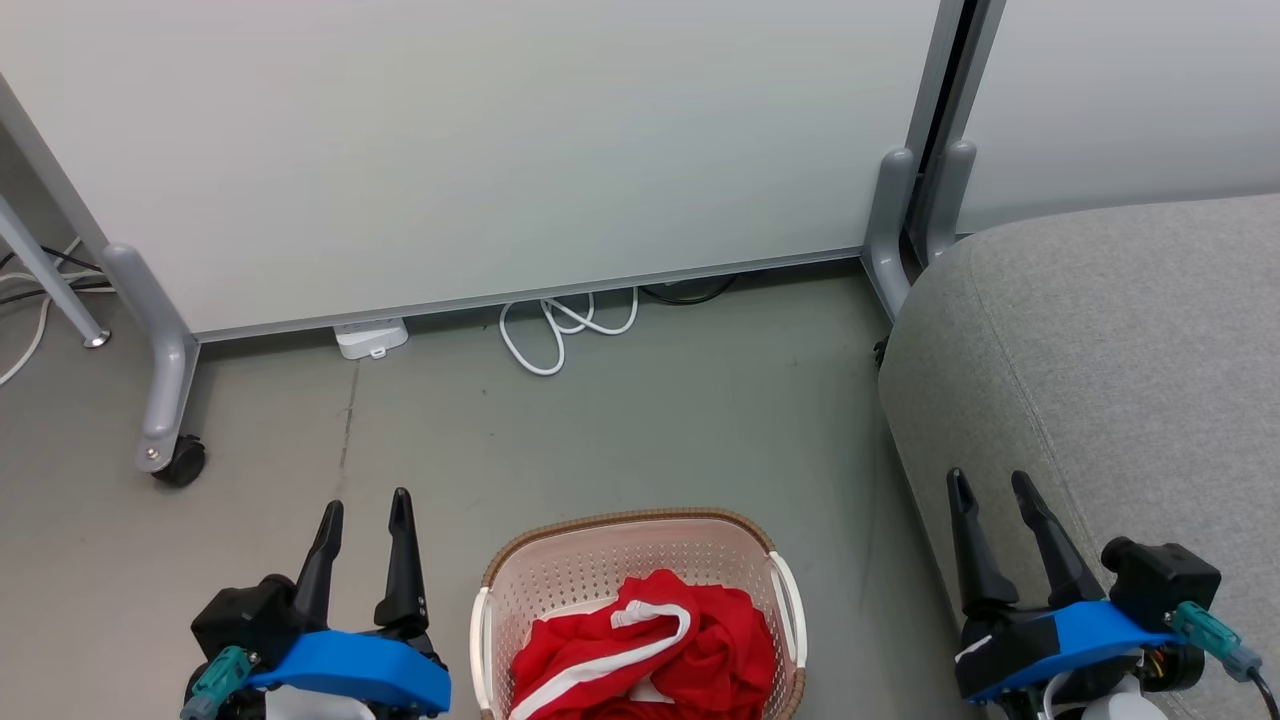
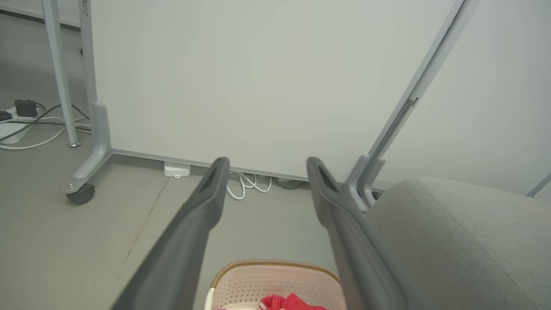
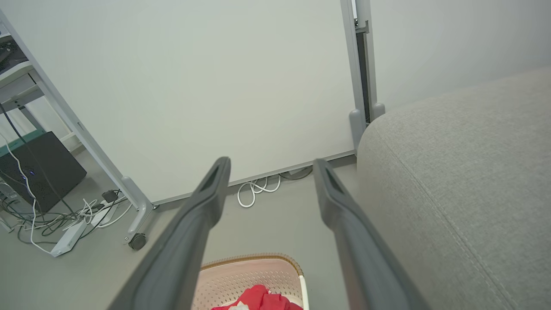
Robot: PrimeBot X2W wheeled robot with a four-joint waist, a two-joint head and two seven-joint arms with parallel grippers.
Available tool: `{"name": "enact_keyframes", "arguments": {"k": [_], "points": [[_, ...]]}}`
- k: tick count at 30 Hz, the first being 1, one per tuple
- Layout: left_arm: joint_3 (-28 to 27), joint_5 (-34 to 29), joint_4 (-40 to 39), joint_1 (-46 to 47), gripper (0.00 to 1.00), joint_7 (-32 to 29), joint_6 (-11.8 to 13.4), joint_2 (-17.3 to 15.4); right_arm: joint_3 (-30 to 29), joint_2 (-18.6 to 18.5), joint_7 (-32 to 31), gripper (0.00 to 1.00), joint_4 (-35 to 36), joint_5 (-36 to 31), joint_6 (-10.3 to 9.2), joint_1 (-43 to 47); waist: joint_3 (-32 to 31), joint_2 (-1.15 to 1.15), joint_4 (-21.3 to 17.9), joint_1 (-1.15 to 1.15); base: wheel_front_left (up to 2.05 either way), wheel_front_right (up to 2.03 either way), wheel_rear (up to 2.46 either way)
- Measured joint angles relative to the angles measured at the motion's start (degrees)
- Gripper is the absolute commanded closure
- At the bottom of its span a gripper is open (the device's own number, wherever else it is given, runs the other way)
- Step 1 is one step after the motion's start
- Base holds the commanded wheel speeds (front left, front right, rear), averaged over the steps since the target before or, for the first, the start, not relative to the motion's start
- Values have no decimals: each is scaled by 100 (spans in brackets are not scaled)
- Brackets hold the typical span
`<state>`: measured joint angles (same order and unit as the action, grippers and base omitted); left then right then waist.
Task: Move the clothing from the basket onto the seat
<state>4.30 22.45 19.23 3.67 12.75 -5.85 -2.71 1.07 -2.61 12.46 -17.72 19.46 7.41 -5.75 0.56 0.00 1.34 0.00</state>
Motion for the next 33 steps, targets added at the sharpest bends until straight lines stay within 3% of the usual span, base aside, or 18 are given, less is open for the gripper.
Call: {"name": "enact_keyframes", "arguments": {"k": [21, 33], "points": [[56, -615, 36, 26, 0, 224, -7, -7, 35, -10, 221, 0, -63, -748, 7, -59, 13, 0, 23, 0, 0, 0, 0], [66, -635, 36, 25, 0, 224, -4, -8, 32, -11, 231, 0, -80, -759, 7, -59, 21, 0, 17, 0, 0, 0, 0]]}}
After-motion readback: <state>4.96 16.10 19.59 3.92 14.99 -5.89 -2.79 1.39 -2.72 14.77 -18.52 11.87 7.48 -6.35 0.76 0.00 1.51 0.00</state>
